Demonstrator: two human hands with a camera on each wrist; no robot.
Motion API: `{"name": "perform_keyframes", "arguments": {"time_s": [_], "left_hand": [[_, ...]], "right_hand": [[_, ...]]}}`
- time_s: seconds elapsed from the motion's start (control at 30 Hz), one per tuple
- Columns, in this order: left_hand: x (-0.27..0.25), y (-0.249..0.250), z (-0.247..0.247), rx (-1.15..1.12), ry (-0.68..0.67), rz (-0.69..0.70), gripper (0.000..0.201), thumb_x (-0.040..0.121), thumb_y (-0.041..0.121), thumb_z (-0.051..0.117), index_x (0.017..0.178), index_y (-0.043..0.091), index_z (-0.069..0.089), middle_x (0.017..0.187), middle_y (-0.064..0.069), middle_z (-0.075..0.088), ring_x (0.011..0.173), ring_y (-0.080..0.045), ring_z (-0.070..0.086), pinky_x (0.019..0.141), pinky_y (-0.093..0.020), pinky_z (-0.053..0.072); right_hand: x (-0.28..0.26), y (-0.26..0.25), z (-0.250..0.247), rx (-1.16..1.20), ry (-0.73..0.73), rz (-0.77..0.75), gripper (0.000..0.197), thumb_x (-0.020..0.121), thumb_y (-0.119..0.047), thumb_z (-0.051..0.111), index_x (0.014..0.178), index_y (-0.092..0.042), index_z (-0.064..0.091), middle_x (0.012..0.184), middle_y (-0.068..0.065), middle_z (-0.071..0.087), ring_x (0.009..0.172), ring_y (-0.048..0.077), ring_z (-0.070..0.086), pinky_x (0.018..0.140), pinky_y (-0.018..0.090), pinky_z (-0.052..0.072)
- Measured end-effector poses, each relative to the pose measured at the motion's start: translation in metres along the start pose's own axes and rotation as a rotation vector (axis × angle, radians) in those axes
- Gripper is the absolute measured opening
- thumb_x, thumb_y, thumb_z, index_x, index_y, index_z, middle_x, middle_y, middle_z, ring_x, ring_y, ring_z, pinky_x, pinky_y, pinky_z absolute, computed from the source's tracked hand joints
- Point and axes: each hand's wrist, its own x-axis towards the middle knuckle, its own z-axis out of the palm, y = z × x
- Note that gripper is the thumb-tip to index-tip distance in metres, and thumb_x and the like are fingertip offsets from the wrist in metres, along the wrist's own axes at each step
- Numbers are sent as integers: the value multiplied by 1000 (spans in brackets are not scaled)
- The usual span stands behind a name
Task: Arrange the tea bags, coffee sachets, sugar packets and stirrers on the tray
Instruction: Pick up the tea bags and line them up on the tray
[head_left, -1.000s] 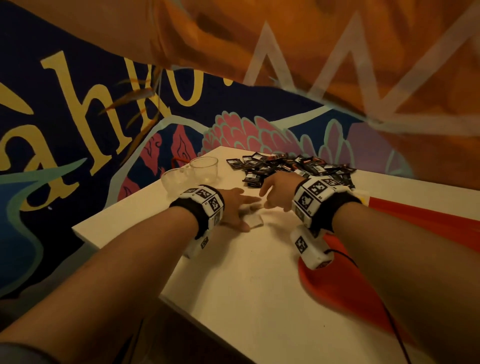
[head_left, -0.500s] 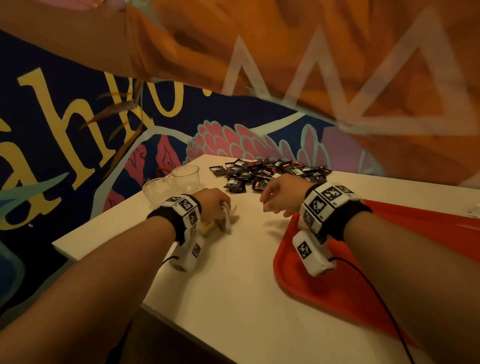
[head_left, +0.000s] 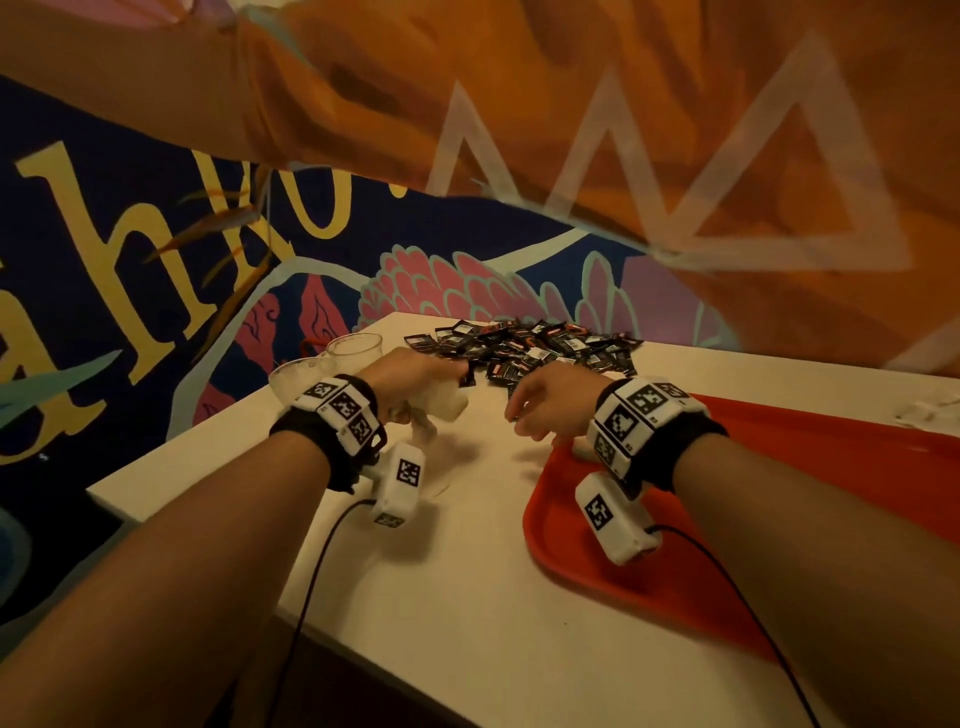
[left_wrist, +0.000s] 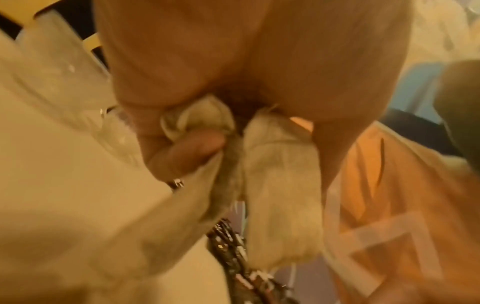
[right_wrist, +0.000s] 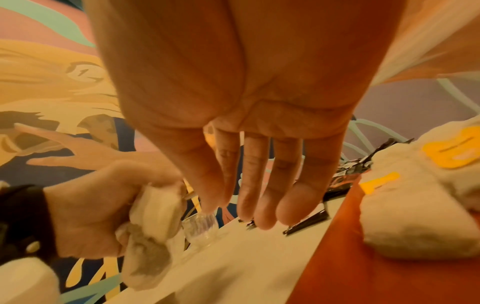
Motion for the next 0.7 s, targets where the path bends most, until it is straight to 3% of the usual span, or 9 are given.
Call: {"name": "perform_keyframes", "arguments": {"time_s": [0.07,0.1,0.2,0.3,0.37,0.43,0.57,0.7], "left_hand": [[0,-9,-8,389,26,73,32,88,31,74,71,15,53,69,-2,54,63,-19,50,53,-26,39],[-3,-13,-12,546,16,93,30,88,29,74,72,17,52,73,-2,53,67,-18,50,54,-26,40],[-16,-21,-17,705,-118,74,20,90,31,72,100,23,57,88,2,53,69,-14,52,51,-23,44],[-25,-27,-13,822,-256,51,44,90,39,70,130,33,51,97,8,48,72,-7,50,52,-17,42],[-25,-30,-7,884,-284,45,48,90,39,71,134,33,52,105,8,46,82,-8,49,56,-16,42],[-23,-31,-1,918,-275,56,42,90,37,72,128,27,57,108,6,47,88,-10,49,57,-17,41],[-20,-26,1,874,-286,64,27,91,31,71,115,21,62,93,11,50,74,-5,49,53,-15,41],[-16,-20,3,474,-262,135,12,92,24,71,95,18,61,84,3,67,60,-6,57,49,-19,46]], "right_hand": [[2,-9,9,-4,-19,-11,19,88,-15,72,106,-19,70,105,4,72,91,14,68,75,31,60],[3,-13,13,-12,-32,-17,20,88,-16,72,107,-18,70,105,5,72,92,15,68,77,32,60],[6,-23,22,-28,-68,-34,21,88,-19,73,108,-18,70,104,5,73,92,14,69,79,34,61],[6,-26,25,-43,-78,-32,22,88,-20,73,109,-17,70,105,6,73,91,14,69,79,34,61],[5,-26,25,-47,-78,-38,22,88,-20,73,109,-17,70,105,5,72,92,14,69,78,33,61],[3,-24,22,-39,-81,-34,20,88,-20,73,108,-18,69,105,4,72,92,14,69,78,33,61],[-2,-15,15,-7,-57,-42,19,88,-20,73,107,-19,69,101,4,73,90,13,69,76,32,61],[-10,-2,5,86,28,-61,13,88,-21,73,100,-18,69,95,4,73,88,15,70,75,32,61]]}}
